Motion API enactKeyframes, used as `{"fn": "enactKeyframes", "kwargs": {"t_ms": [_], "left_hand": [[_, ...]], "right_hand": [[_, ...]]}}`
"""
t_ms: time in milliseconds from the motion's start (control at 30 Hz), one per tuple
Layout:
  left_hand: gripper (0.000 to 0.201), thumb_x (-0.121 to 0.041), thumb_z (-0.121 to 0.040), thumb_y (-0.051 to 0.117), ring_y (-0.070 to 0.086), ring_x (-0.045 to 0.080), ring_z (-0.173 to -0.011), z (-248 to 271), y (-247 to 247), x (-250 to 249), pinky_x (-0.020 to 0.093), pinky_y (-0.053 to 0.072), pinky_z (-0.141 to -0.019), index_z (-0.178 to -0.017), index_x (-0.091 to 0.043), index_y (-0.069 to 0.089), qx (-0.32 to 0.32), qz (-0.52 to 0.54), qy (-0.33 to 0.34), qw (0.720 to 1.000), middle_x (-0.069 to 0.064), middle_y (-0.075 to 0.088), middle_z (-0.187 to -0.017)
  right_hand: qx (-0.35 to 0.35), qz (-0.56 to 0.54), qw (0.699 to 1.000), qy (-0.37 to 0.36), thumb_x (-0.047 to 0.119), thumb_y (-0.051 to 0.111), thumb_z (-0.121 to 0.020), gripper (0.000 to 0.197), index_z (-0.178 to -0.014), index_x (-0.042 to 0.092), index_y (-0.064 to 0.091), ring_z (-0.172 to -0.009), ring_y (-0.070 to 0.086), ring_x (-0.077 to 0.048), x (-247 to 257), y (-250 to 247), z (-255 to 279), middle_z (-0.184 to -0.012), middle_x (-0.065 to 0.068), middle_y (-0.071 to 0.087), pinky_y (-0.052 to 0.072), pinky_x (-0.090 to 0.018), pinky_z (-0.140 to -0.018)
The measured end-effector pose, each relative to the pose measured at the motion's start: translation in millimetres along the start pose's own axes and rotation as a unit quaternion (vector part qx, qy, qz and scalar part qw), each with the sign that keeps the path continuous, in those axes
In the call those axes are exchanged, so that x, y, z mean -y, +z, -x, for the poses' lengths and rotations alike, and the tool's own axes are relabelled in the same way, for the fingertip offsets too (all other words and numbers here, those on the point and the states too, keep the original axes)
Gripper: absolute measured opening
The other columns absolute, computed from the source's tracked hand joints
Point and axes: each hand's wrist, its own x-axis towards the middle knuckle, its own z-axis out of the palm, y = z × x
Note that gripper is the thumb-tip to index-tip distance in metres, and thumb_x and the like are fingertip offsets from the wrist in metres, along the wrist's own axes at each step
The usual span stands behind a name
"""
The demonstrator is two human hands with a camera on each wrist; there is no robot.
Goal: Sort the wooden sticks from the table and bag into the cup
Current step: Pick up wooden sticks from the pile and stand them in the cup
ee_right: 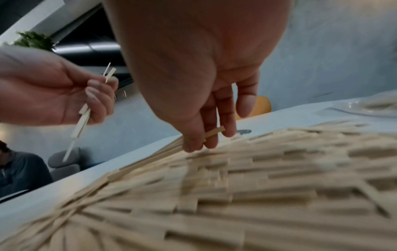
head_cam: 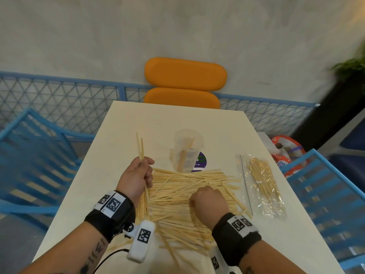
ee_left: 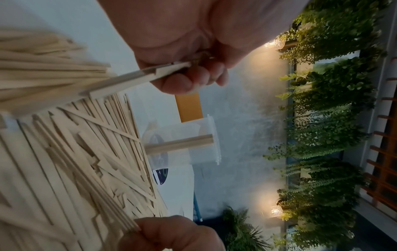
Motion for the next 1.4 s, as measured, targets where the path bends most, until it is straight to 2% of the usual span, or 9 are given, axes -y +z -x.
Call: {"fn": "enactKeyframes", "kwargs": {"t_ms": [300, 533, 633, 733, 900, 1067, 1233, 1333, 1400], "left_hand": [[0.029, -0.014, -0.108, 0.035, 0.050, 0.019, -0.063, 3.7, 7.7, -5.5, 0.033, 0.044, -0.062, -0.094, -0.011, 0.060, -0.006, 0.024, 0.003, 1.000, 0.001, 0.055, -0.066], [0.028, -0.016, -0.109, 0.035, 0.052, 0.018, -0.062, 2.0, 18.0, -3.2, 0.033, 0.049, -0.061, -0.098, -0.010, 0.060, -0.019, 0.010, -0.018, 1.000, 0.004, 0.056, -0.070], [0.026, -0.018, -0.108, 0.036, 0.060, 0.022, -0.068, 0.6, 27.6, -1.0, 0.040, 0.057, -0.070, -0.101, -0.009, 0.059, -0.038, 0.007, -0.042, 0.998, 0.009, 0.062, -0.082], [0.027, -0.023, -0.108, 0.039, 0.072, 0.026, -0.089, 2.3, 40.8, 0.7, 0.047, 0.059, -0.086, -0.106, -0.010, 0.062, -0.009, 0.023, -0.066, 0.998, 0.009, 0.073, -0.102], [0.023, -0.020, -0.109, 0.037, 0.073, 0.025, -0.099, 9.7, 66.1, -9.5, 0.043, 0.057, -0.088, -0.114, -0.011, 0.057, 0.025, 0.121, -0.069, 0.990, 0.010, 0.074, -0.108], [0.023, -0.022, -0.109, 0.038, 0.071, 0.029, -0.096, 9.6, 68.6, -6.8, 0.048, 0.054, -0.082, -0.110, -0.014, 0.060, 0.019, 0.078, -0.058, 0.995, 0.013, 0.075, -0.100], [0.023, -0.023, -0.109, 0.035, 0.073, 0.026, -0.099, 13.2, 66.2, -6.2, 0.046, 0.051, -0.070, -0.103, -0.012, 0.055, 0.047, 0.074, -0.059, 0.994, 0.004, 0.068, -0.078], [0.024, -0.020, -0.110, 0.033, 0.073, 0.025, -0.093, 8.7, 62.6, -11.9, 0.047, 0.052, -0.082, -0.099, -0.013, 0.053, 0.023, 0.098, -0.016, 0.995, 0.004, 0.052, -0.073], [0.024, -0.018, -0.109, 0.034, 0.068, 0.022, -0.075, 4.5, 60.4, -17.2, 0.045, 0.051, -0.092, -0.097, -0.011, 0.053, -0.003, 0.123, 0.012, 0.992, 0.003, 0.049, -0.070]], "right_hand": [[-0.036, -0.091, 0.992, 0.085, 0.013, 0.049, -0.091, 0.035, -0.110, 0.032, 0.072, -0.102, 0.063, -0.019, -24.8, -35.2, 5.4, -0.111, 0.005, 0.067, 0.051, -0.032, -0.090], [-0.066, -0.212, 0.968, 0.113, 0.029, 0.054, -0.097, 0.024, -0.083, 0.021, 0.072, -0.079, 0.062, -0.016, -44.4, -43.9, 7.8, -0.083, 0.002, 0.068, 0.051, -0.027, -0.072], [-0.103, -0.319, 0.934, 0.124, 0.029, 0.060, -0.096, 0.031, -0.076, 0.008, 0.070, -0.064, 0.054, -0.015, -44.0, -46.7, 7.9, -0.074, -0.007, 0.066, 0.046, -0.027, -0.063], [-0.109, -0.457, 0.873, 0.130, 0.030, 0.065, -0.092, 0.027, -0.077, 0.010, 0.074, -0.061, 0.055, -0.013, -28.3, -49.8, 7.4, -0.079, -0.008, 0.072, 0.048, -0.027, -0.060], [-0.073, -0.610, 0.778, 0.131, 0.023, 0.067, -0.090, 0.016, -0.083, 0.013, 0.078, -0.061, 0.060, -0.007, 7.3, -53.3, 3.5, -0.077, -0.002, 0.075, 0.049, -0.016, -0.056], [-0.071, -0.613, 0.779, 0.108, 0.019, 0.061, -0.091, 0.021, -0.081, 0.014, 0.079, -0.060, 0.060, -0.009, 20.9, -54.8, -0.2, -0.070, 0.002, 0.071, 0.049, -0.020, -0.060], [-0.064, -0.557, 0.827, 0.034, 0.022, 0.061, -0.095, 0.022, -0.085, 0.012, 0.078, -0.064, 0.065, -0.005, 19.2, -52.9, 3.2, -0.080, -0.001, 0.074, 0.050, -0.018, -0.064], [-0.031, -0.576, 0.817, 0.004, 0.028, 0.059, -0.099, 0.016, -0.097, 0.028, 0.075, -0.075, 0.068, -0.007, 16.4, -47.6, 8.8, -0.094, -0.004, 0.076, 0.051, -0.019, -0.071], [0.030, -0.611, 0.790, 0.022, 0.034, 0.052, -0.103, 0.022, -0.104, 0.026, 0.072, -0.080, 0.068, -0.013, 16.4, -42.3, 9.6, -0.104, -0.007, 0.074, 0.051, -0.026, -0.074]]}}
